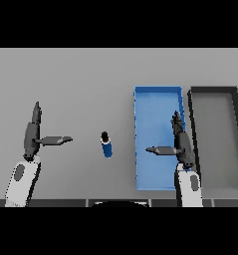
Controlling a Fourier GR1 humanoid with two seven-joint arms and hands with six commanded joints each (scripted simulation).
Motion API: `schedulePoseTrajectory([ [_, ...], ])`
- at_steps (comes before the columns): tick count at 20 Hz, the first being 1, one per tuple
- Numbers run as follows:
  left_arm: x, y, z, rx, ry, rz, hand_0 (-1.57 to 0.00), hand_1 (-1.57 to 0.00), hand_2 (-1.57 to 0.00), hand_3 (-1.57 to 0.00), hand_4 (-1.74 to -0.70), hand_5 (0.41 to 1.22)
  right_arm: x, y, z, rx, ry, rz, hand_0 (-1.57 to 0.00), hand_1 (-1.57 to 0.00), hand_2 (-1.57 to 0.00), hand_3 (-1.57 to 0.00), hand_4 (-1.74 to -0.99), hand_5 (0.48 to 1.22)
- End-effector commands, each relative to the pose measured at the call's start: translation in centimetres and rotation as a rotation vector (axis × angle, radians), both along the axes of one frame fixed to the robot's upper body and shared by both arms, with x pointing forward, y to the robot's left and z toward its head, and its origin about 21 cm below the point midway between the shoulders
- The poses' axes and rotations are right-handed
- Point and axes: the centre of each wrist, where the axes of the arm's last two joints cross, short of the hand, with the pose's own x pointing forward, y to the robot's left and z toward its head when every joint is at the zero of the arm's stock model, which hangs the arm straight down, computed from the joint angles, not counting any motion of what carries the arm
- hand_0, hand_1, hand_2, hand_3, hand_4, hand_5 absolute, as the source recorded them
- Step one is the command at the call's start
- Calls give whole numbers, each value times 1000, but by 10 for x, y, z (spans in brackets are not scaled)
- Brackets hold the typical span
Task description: Pick up the blue pipe and place it into the blue bin.
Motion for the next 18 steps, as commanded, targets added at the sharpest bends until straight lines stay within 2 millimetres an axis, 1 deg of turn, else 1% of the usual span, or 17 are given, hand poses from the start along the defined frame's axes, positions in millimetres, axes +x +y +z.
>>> schedulePoseTrajectory([
  [1, 0, 0, 0, 0, -5, -1, 1, 1, 1, 1, -1074, 591, 0, 0, 0, 0, 0, -1, 1, 1, 1, 1, -1225, 617],
  [6, -2, -2, 1, 3, -13, -2, 1, 1, 1, 1, -1074, 591, 1, -3, 1, -6, 4, -1, 1, 1, 1, 1, -1225, 617],
  [7, -4, 9, 8, 72, -9, -172, 1, 1, 1, 1, -1074, 591, -6, -8, 4, -93, -49, 59, 1, 1, 1, 1, -1225, 617],
  [8, -5, 17, 13, 112, 3, -273, 1, 1, 1, 1, -1073, 590, -15, -9, 4, -154, -77, 96, 1, 1, 1, 1, -1224, 618],
  [9, -5, 23, 17, 131, 12, -327, 1, 1, 1, 1, -1074, 589, -21, -12, 6, -181, -93, 119, 1, 1, 1, 1, -1225, 618],
  [11, -4, 26, 21, 146, 25, -388, 1, 1, 1, 1, -1077, 588, -26, -12, 11, -226, -87, 133, 1, 1, 1, 1, -1223, 620],
  [12, -4, 29, 18, 155, 45, -398, 1, 1, 1, 1, -1078, 591, -25, -9, 13, -243, -88, 138, 1, 1, 1, 1, -1215, 618],
  [14, -4, 28, 17, 155, 47, -417, 1, 1, 1, 1, -1080, 600, -26, -9, 15, -263, -80, 133, 1, 1, 1, 1, -1196, 609],
  [15, -9, 29, 16, 143, 44, -438, 1, 1, 1, 1, -1085, 604, -24, -10, 16, -272, -62, 123, 1, 1, 1, 1, -1186, 601],
  [16, -9, 28, 20, 138, 34, -462, 1, 1, 1, 1, -1086, 605, -26, -7, 15, -278, -59, 132, 1, 1, 1, 1, -1185, 597],
  [17, -11, 25, 20, 135, 28, -511, 1, 1, 1, 1, -1090, 596, -26, -11, 13, -278, -67, 134, 1, 1, 1, 1, -1186, 598],
  [18, -15, 22, 19, 130, 44, -553, 1, 1, 1, 1, -1096, 583, -25, -10, 13, -288, -71, 138, 1, 1, 1, 1, -1187, 600],
])
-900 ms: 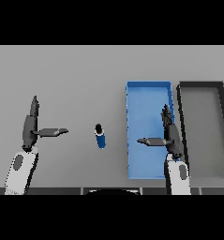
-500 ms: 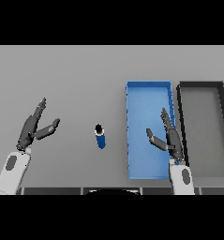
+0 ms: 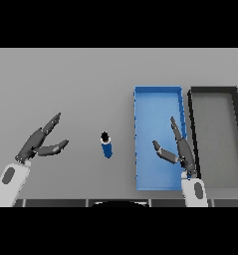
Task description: Pick up the blue pipe and place it into the blue bin.
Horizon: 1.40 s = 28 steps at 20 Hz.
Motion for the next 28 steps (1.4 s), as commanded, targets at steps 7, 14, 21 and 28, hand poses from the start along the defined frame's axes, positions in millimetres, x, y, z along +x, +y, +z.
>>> schedulePoseTrajectory([
  [7, -22, -51, -11, -10, 70, -233, 1, 1, 1, 1, -1170, 490, 0, 4, 4, 8, -21, 22, 1, 1, 1, 1, -1211, 613],
  [14, -22, -93, -30, 7, 70, -270, 1, 1, 1, 1, -1193, 465, -5, 6, 6, 15, -24, 5, 1, 1, 1, 1, -1230, 622],
  [21, -1, -134, -56, -25, 133, -295, 1, 1, 1, 1, -1172, 464, -6, 3, 3, 20, -4, 0, 1, 1, 1, 1, -1208, 608],
  [28, 8, -161, -67, -97, 107, -335, 1, 1, -1, 1, -1215, 533, -9, 1, 2, 29, 0, -7, 1, 1, 1, 1, -1206, 606],
])
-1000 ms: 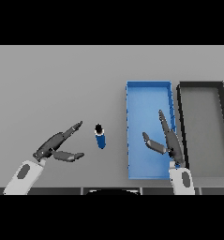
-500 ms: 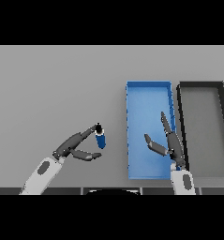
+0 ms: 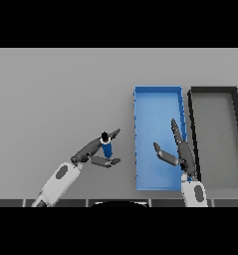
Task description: Pick up the blue pipe and place it into the blue bin.
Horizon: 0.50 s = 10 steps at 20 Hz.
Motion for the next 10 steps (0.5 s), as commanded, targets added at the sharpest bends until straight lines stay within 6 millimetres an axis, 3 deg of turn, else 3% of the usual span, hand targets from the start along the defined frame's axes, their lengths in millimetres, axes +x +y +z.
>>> schedulePoseTrajectory([
  [1, 4, -2, -1, -11, 3, 10, 1, -2, -39, -6, -1240, 558, 1, -2, 1, -7, -8, -4, 1, 1, 1, 1, -1204, 605],
  [2, 8, -5, 1, -36, 5, 19, 1, -40, -110, -43, -1267, 585, 1, 0, 1, -17, -8, -3, 1, 1, 1, 1, -1196, 603],
  [4, 6, -10, -1, -58, 13, 31, -100, -265, -357, -215, -1317, 651, 0, -2, -1, -8, 4, -8, 1, 1, 1, 1, -1198, 605],
  [5, 4, -13, -2, -85, 34, 32, -289, -458, -539, -486, -1342, 765, -2, -1, 1, 0, -10, -5, 1, 1, 1, 1, -1199, 605],
  [7, 2, -18, -3, -73, 44, 38, -717, -856, -901, -877, -1477, 929, 2, -1, 2, 4, 3, -8, 1, 1, 1, 1, -1198, 604],
  [10, -2, -28, -7, -95, 3, -12, -1134, -1205, -1228, -1174, -1600, 1072, 2, 1, 1, 1, -1, 1, 1, 1, 1, 1, -1198, 604],
])
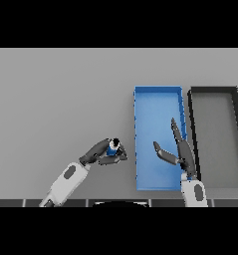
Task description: Pick up the blue pipe and place it into the blue bin.
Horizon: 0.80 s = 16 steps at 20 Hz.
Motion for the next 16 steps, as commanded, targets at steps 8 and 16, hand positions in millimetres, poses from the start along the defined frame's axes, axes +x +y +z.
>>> schedulePoseTrajectory([
  [8, -1, -8, 26, -96, -103, 35, -1498, -1510, -1513, -1436, -1716, 1196, 3, -5, 0, -11, -8, 1, 1, 1, 1, 1, -1187, 605],
  [16, -6, -30, 69, -115, -144, -32, -1559, -1561, -1561, -1490, -1737, 1217, 0, -12, 0, -32, -31, -13, 1, 1, 1, 1, -1141, 603],
])
